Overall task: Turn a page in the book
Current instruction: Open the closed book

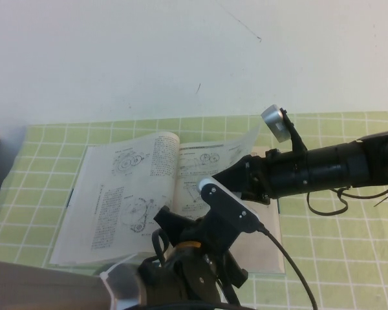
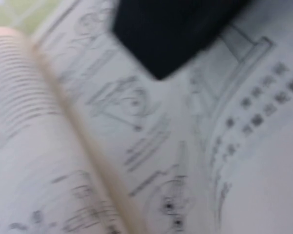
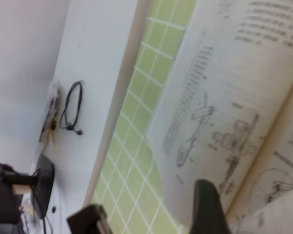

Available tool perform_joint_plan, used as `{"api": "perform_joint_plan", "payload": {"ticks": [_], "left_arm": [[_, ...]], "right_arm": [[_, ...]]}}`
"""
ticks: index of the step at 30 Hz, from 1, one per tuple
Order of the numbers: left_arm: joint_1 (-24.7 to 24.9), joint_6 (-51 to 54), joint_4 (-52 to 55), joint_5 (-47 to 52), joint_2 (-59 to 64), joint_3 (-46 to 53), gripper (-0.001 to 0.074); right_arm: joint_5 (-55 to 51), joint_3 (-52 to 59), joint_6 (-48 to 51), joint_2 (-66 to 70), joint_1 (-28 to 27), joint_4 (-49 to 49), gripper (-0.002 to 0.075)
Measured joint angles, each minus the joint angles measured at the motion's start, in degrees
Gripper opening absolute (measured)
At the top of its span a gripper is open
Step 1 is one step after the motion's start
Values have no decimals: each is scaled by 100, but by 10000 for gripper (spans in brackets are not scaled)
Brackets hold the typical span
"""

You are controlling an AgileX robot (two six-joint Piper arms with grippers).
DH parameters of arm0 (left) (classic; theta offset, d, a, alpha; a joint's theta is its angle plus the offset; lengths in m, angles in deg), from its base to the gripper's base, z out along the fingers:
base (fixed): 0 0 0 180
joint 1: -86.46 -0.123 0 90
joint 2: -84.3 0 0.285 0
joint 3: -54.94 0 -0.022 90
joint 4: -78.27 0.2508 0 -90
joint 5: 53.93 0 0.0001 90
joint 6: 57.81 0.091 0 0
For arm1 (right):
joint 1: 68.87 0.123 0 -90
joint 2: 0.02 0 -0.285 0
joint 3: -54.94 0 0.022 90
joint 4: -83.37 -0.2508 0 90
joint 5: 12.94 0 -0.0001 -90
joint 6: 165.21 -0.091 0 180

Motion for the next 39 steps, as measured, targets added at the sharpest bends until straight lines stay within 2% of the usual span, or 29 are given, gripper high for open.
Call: {"api": "perform_joint_plan", "payload": {"ticks": [9, 13, 16, 22, 24, 27, 33, 39], "left_arm": [[-12, 15, -128, -340, 0, 0, -3], [-228, 15, -128, -217, 0, 0, -3], [-466, -1, -119, 23, 0, 0, -3], [-877, -27, -151, 316, 0, 0, -3], [-918, -27, -151, 303, 0, 0, -3], [-918, -36, -187, 252, 0, 0, -3], [-918, 34, -658, 23, -97, 0, -3], [-918, 770, -1538, -683, -319, 0, -3]], "right_arm": [[-732, 0, 336, 0, 0, 71, 406], [-819, 0, 350, -11, 0, 393, 395], [-909, 0, 311, -33, 0, 720, 338], [-1052, 0, 285, -44, 0, 1605, 99], [-904, 0, 275, -44, 0, 1938, 41], [-376, 0, 275, -44, 0, 2310, 11], [621, 0, 350, -44, 0, 2556, -1], [926, 0, 375, -5, 0, 2808, -2]]}}
